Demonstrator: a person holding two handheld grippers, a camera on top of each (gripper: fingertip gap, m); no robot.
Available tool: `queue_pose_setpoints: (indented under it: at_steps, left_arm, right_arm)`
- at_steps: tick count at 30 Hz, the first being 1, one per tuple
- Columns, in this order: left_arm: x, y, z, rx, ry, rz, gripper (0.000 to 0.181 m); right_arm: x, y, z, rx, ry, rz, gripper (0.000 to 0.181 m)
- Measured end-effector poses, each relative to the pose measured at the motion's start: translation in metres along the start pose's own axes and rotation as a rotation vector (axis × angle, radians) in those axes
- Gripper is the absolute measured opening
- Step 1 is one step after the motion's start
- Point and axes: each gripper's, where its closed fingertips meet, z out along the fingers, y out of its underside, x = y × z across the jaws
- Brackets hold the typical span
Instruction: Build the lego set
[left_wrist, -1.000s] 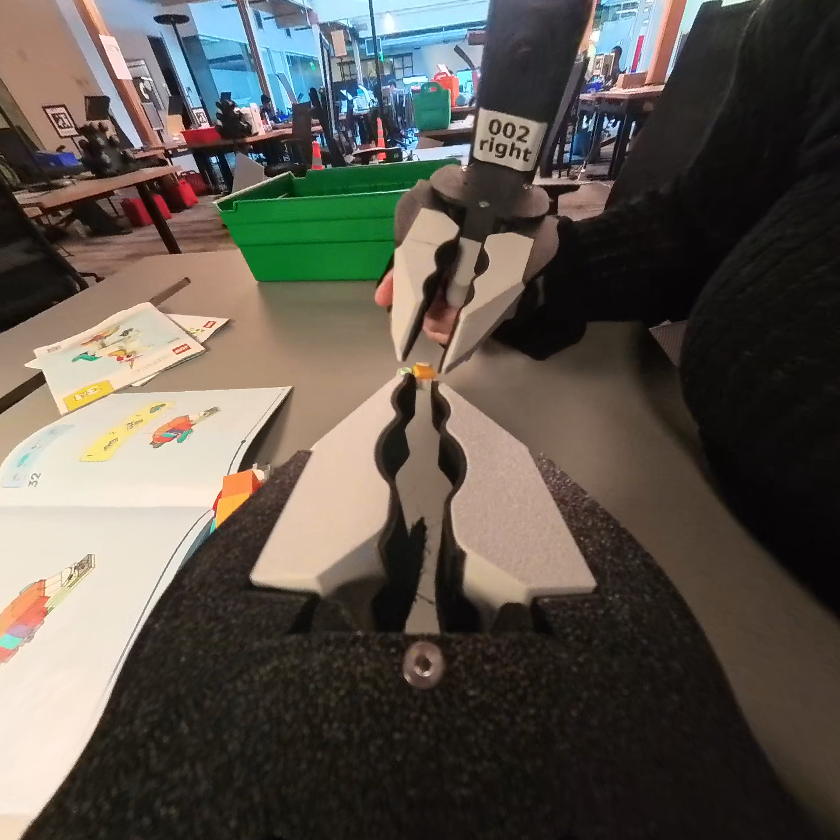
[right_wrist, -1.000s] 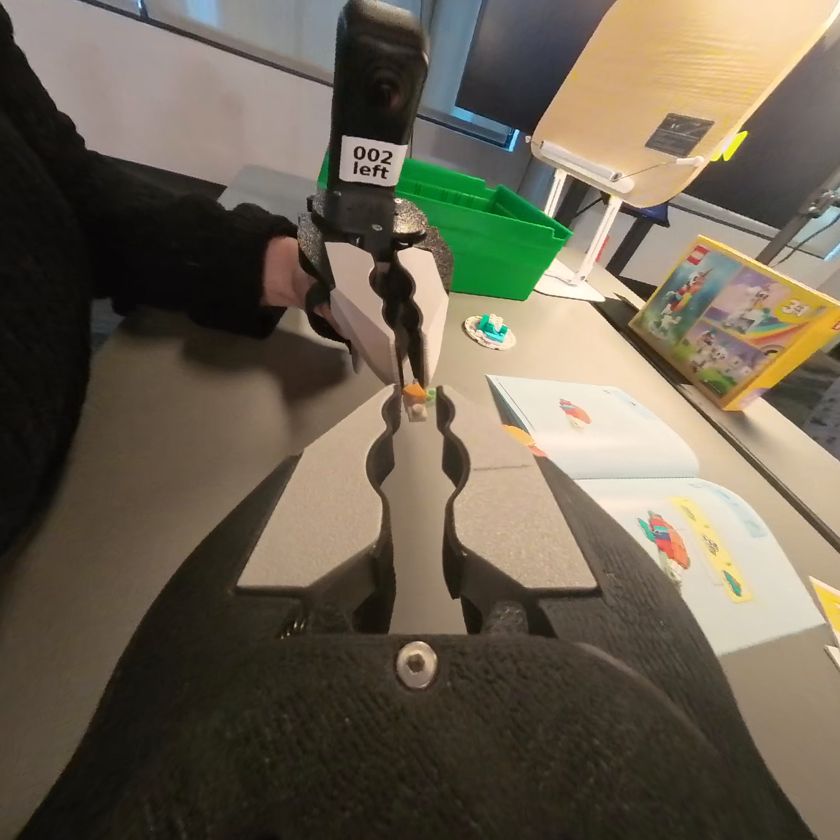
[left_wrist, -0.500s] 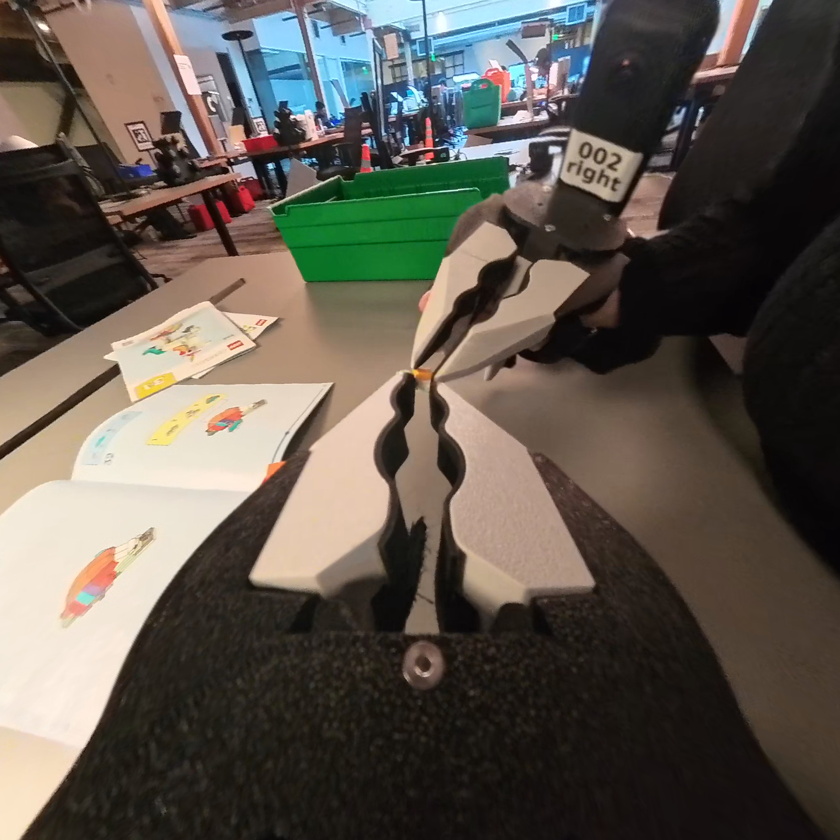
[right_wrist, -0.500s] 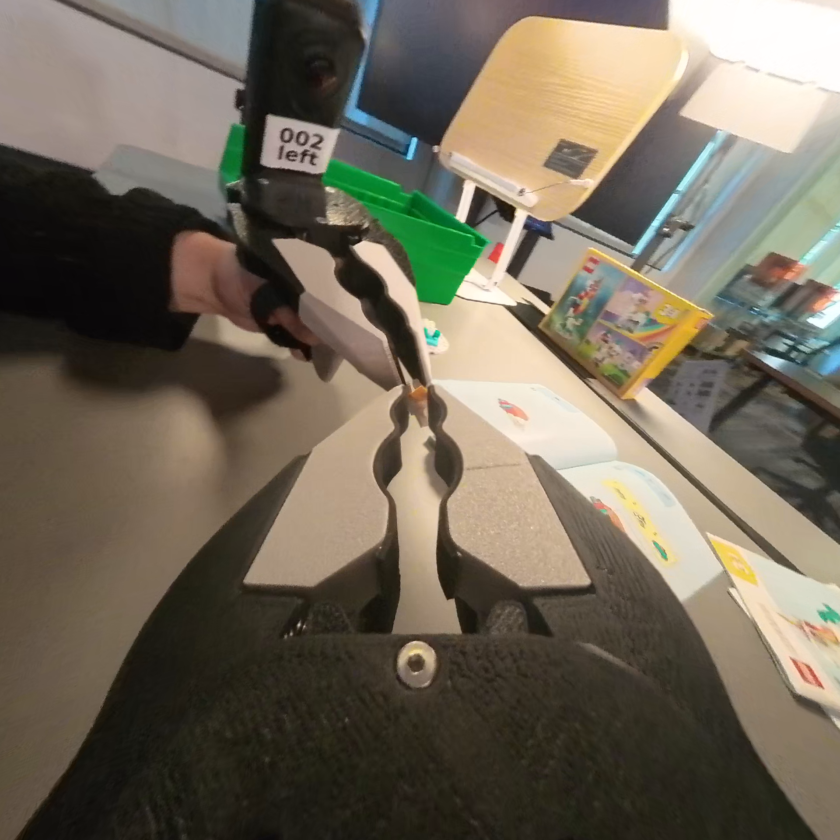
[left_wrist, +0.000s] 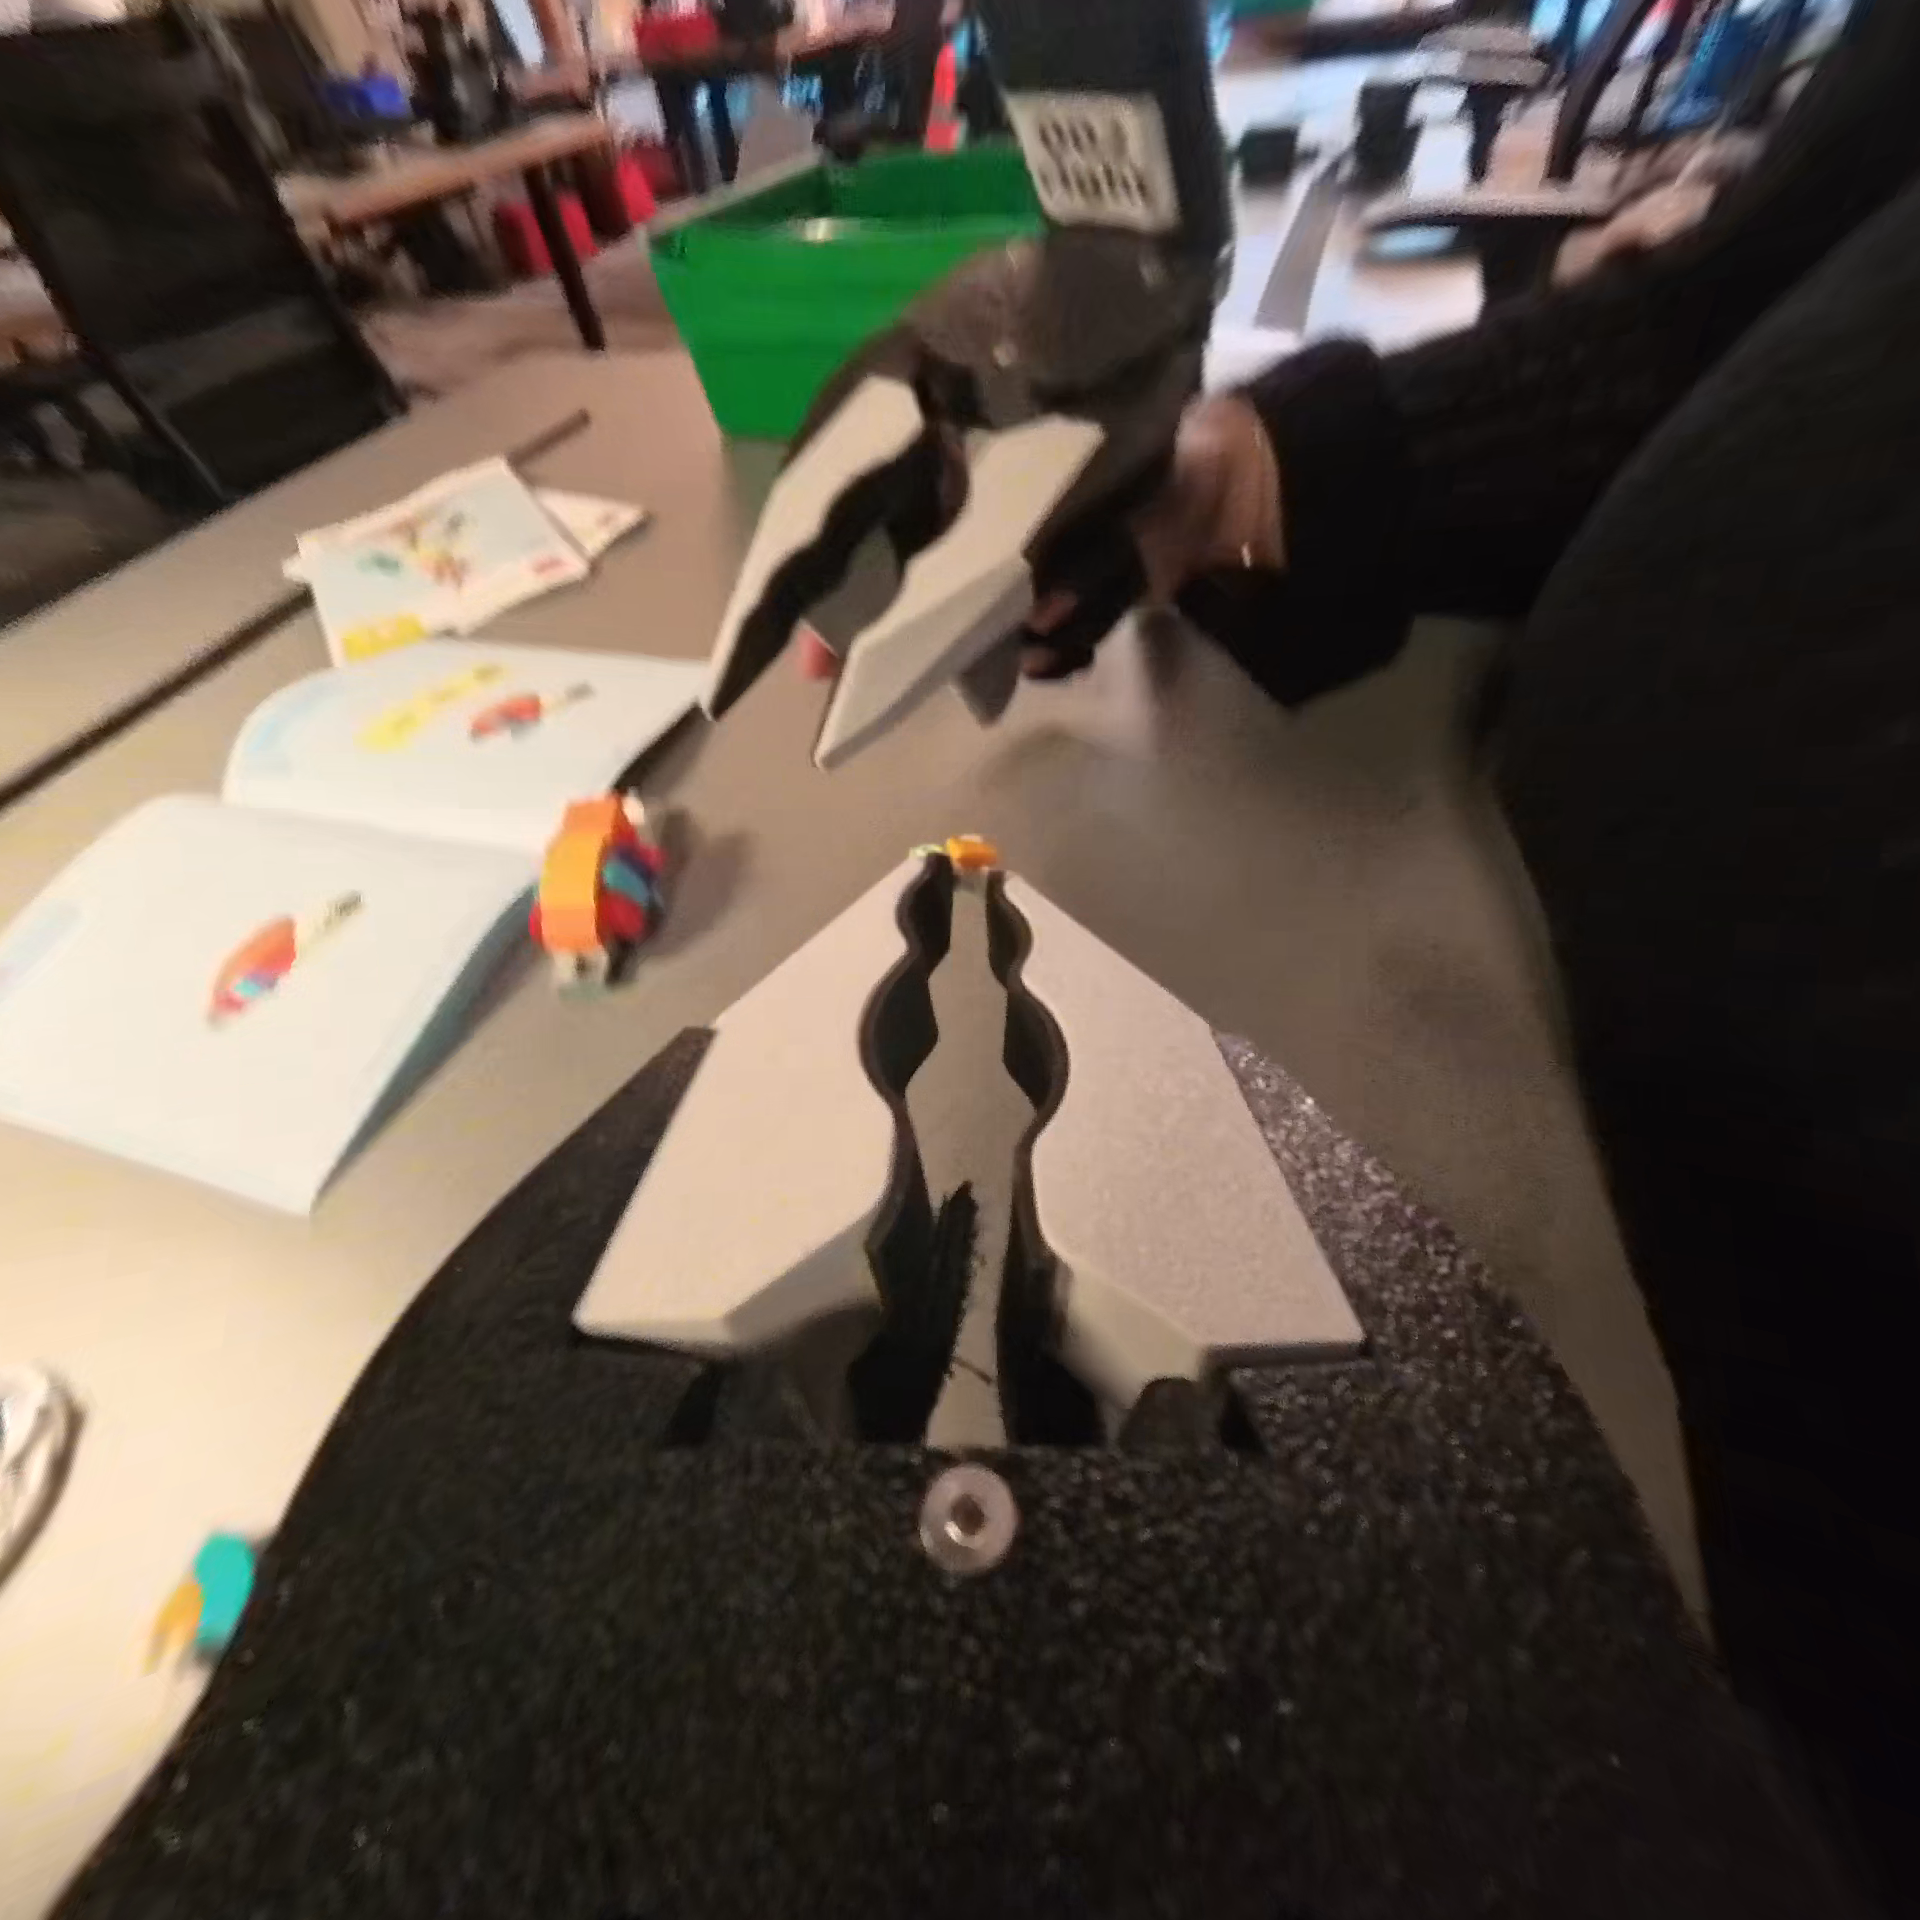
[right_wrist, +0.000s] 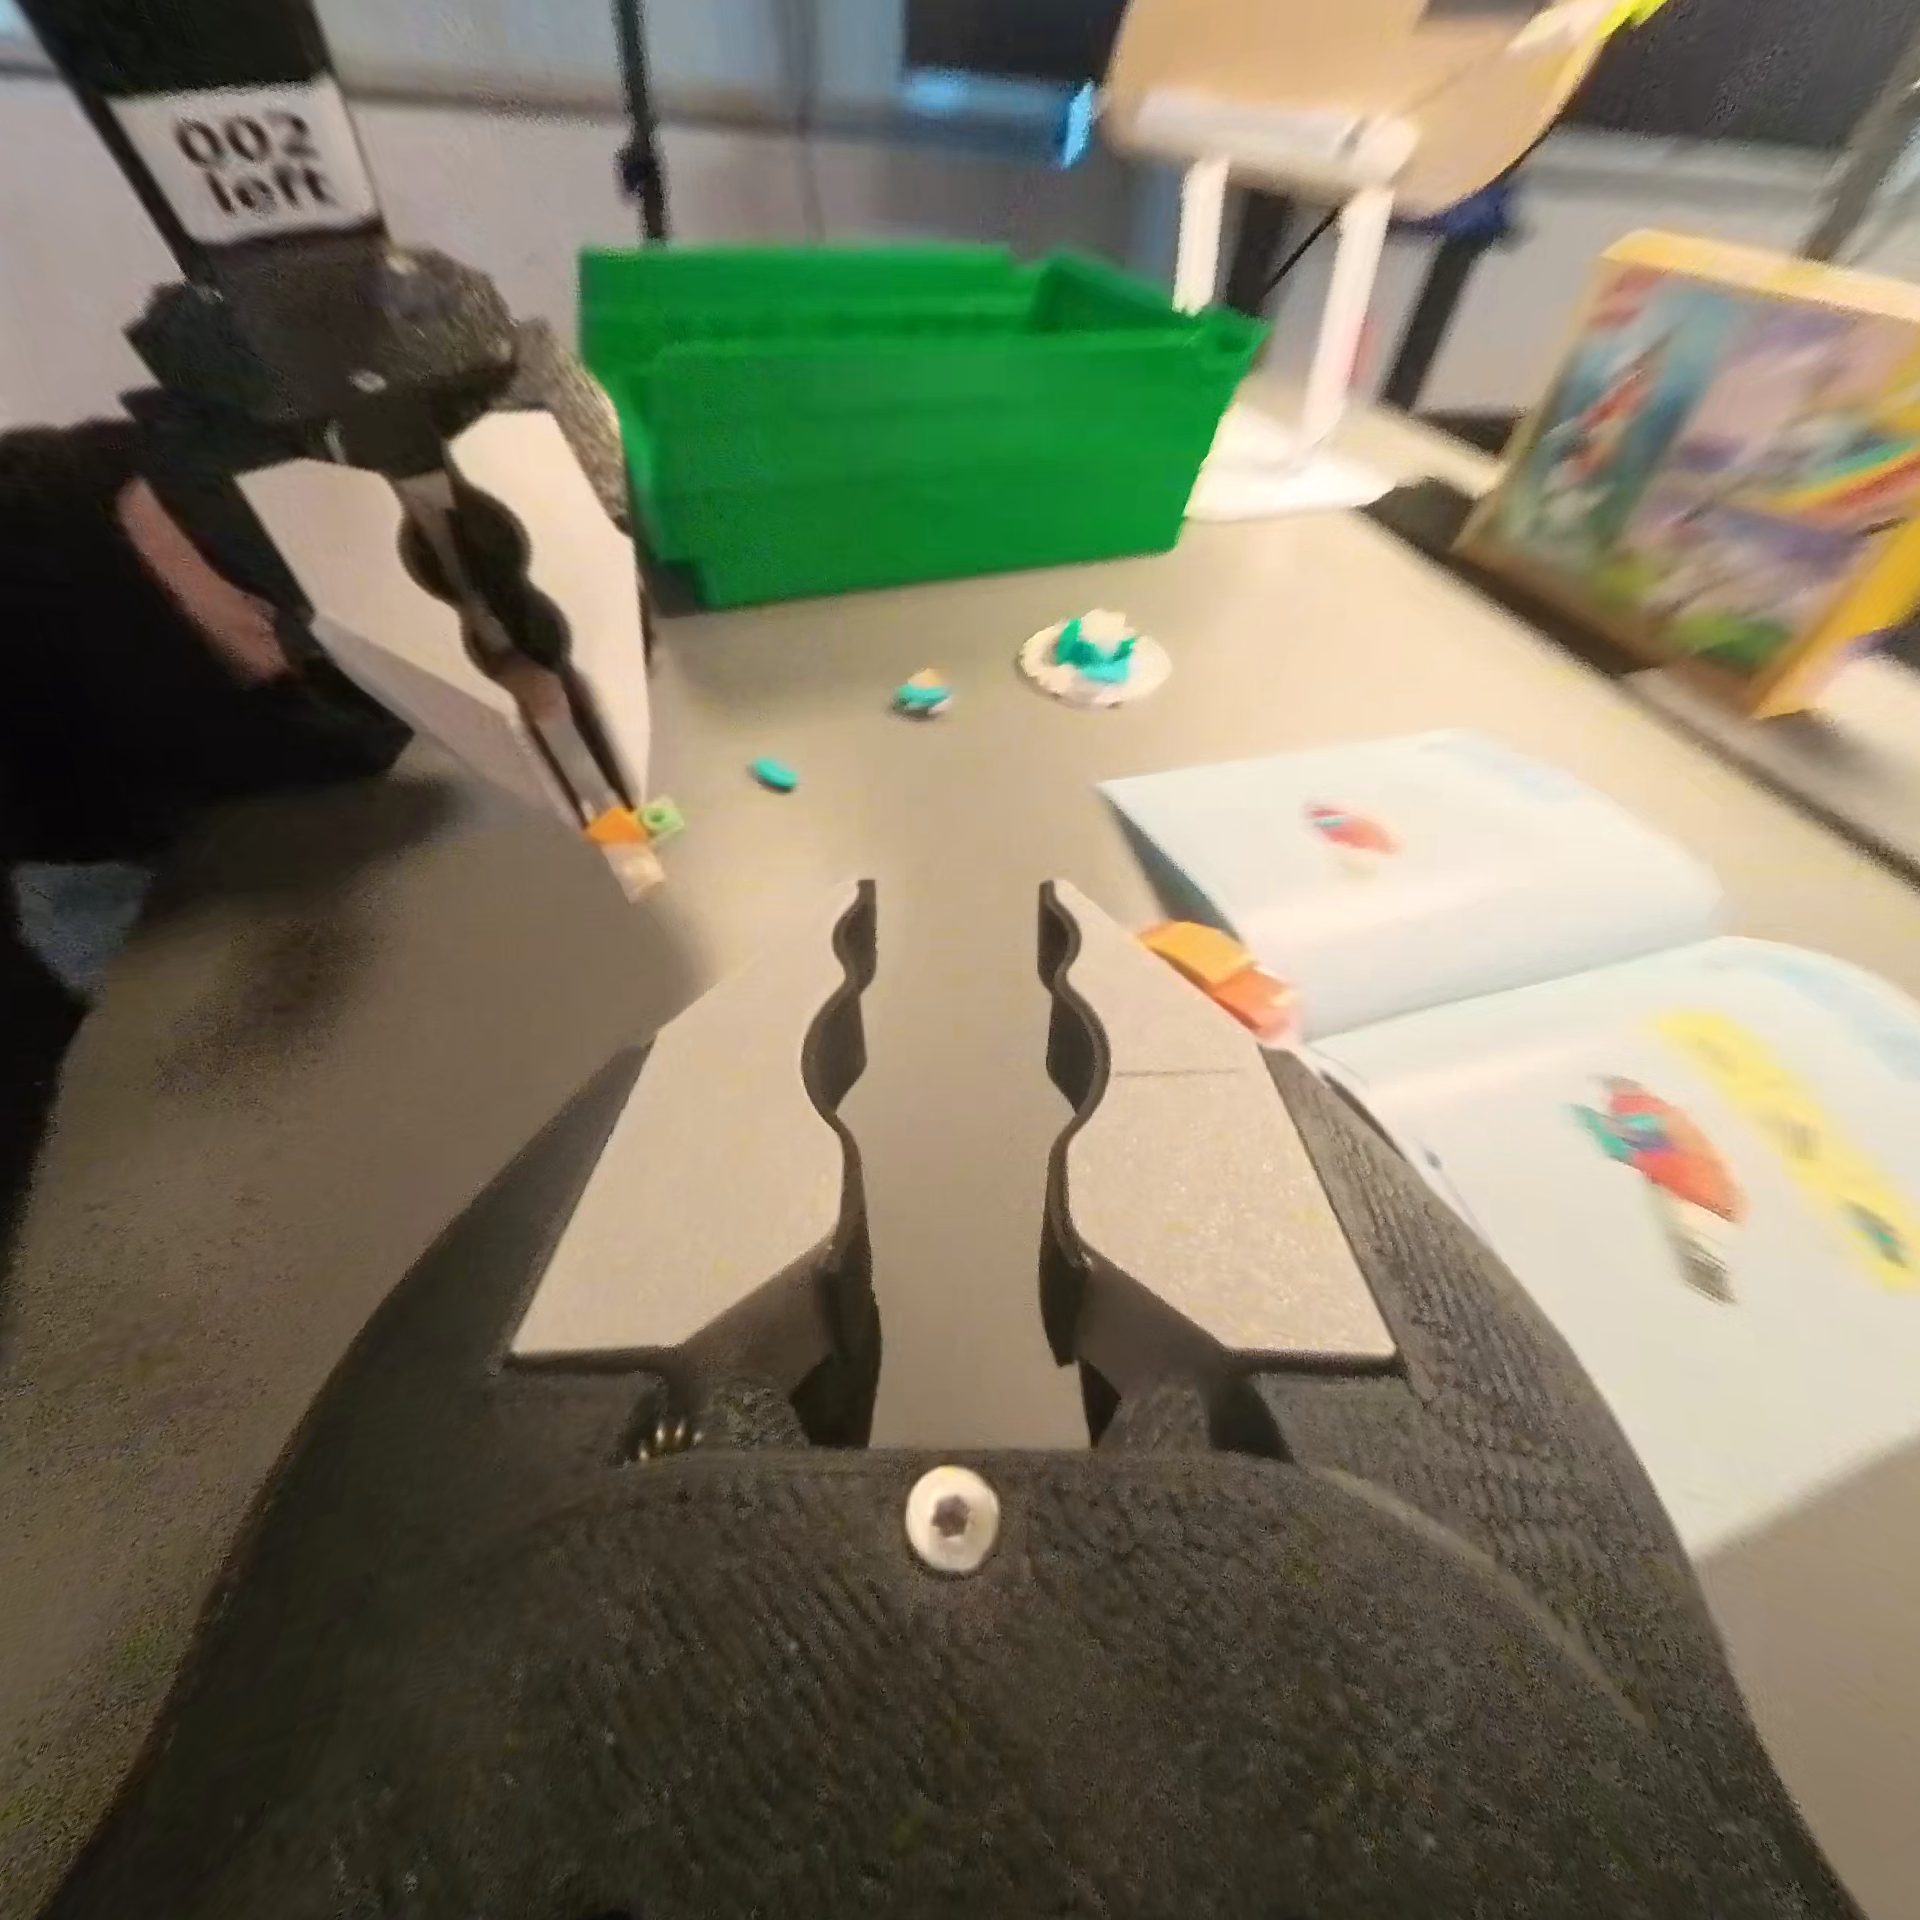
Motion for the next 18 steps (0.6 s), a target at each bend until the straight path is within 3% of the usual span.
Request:
queue_pose_setpoints:
  at_steps: [4,10,13,18]
  left_arm:
    - [-0.002,0.034,-0.027,-0.116,-0.171,-0.054,0.005]
    - [-0.016,0.062,-0.067,-0.158,-0.379,-0.149,0.005]
    - [-0.019,0.062,-0.084,-0.142,-0.429,-0.168,0.005]
    - [-0.023,0.068,-0.105,-0.146,-0.482,-0.181,0.005]
  right_arm:
    - [-0.017,0.005,0.045,-0.151,-0.178,0.040,0.031]
    - [-0.038,0.007,0.131,-0.315,-0.353,-0.014,0.032]
    - [-0.067,0.016,0.140,-0.392,-0.520,-0.060,0.031]
    - [-0.079,0.032,0.145,-0.442,-0.552,-0.163,0.025]
